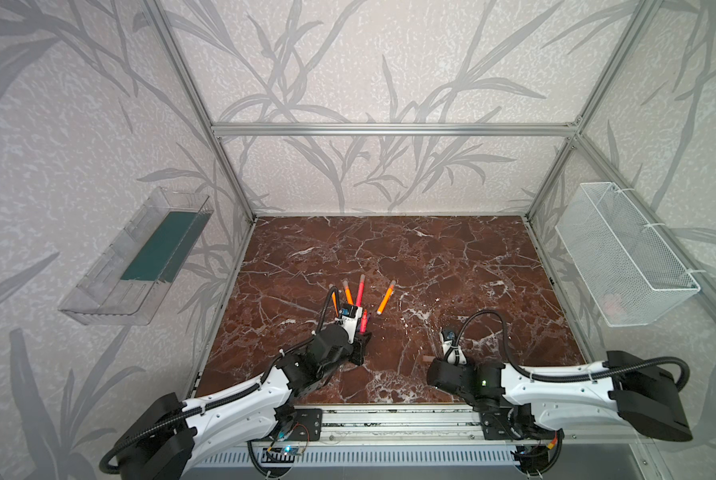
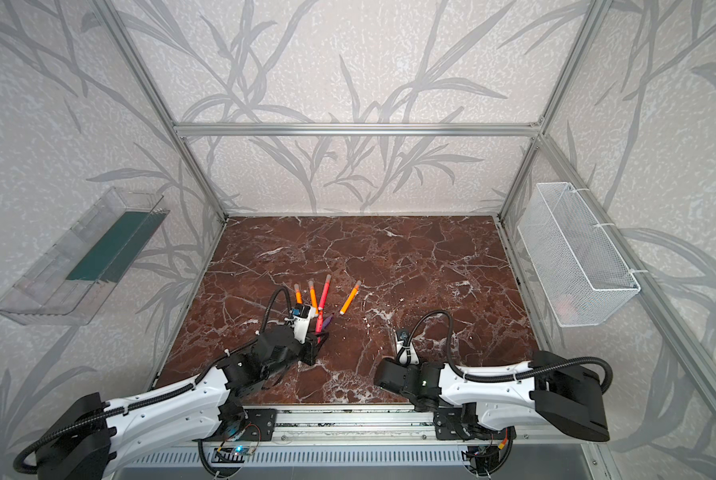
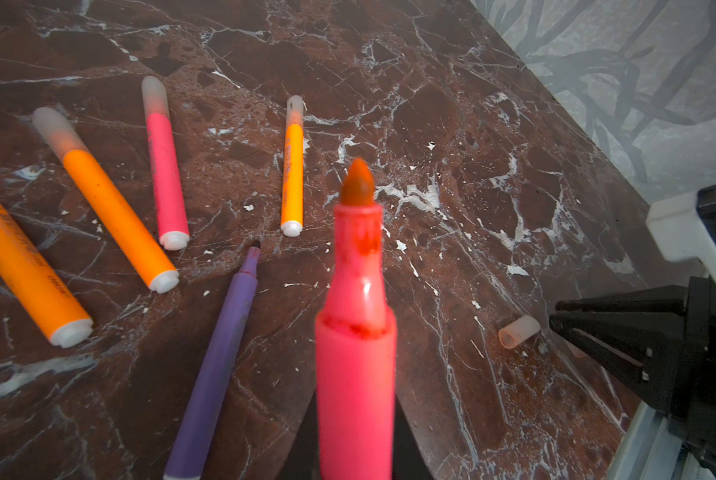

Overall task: Insert the pens into the pen caps
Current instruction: 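Lift the cap with the right gripper and carry it toward the pink marker tip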

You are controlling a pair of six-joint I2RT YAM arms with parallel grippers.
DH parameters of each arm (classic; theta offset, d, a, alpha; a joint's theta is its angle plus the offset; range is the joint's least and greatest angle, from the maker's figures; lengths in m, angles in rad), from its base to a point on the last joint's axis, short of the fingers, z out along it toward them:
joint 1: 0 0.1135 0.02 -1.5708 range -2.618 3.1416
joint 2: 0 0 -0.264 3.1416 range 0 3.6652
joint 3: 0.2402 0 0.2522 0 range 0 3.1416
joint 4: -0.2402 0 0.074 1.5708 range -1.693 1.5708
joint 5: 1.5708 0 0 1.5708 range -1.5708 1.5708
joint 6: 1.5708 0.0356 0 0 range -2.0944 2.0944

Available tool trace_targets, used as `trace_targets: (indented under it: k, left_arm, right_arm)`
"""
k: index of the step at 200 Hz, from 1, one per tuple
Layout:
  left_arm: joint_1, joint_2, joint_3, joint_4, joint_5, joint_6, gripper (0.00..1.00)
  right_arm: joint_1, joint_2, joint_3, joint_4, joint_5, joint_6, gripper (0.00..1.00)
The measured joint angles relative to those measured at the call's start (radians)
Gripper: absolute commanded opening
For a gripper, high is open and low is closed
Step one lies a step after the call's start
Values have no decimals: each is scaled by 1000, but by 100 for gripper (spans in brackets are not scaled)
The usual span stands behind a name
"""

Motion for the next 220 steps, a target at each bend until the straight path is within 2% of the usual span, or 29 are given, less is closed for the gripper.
trace_targets:
  k: [39, 69, 98, 133, 220]
  left_arm:
    - [-36, -3, -3, 40, 48, 0, 0]
    - [-65, 10, -8, 121, 114, 0, 0]
    - [-88, 42, -27, 212, 172, -7, 0]
    - [-106, 101, -27, 283, 208, -15, 0]
    - [-125, 168, -27, 361, 213, -28, 0]
  right_arm:
    - [-19, -261, -25, 40, 53, -53, 5]
    - [-64, -420, -77, 216, 48, -126, 1]
    - [-88, -472, -135, 407, 28, -183, 0]
    - [-90, -416, -101, 552, -11, -241, 0]
    - [-95, -81, 1, 865, -87, -305, 0]
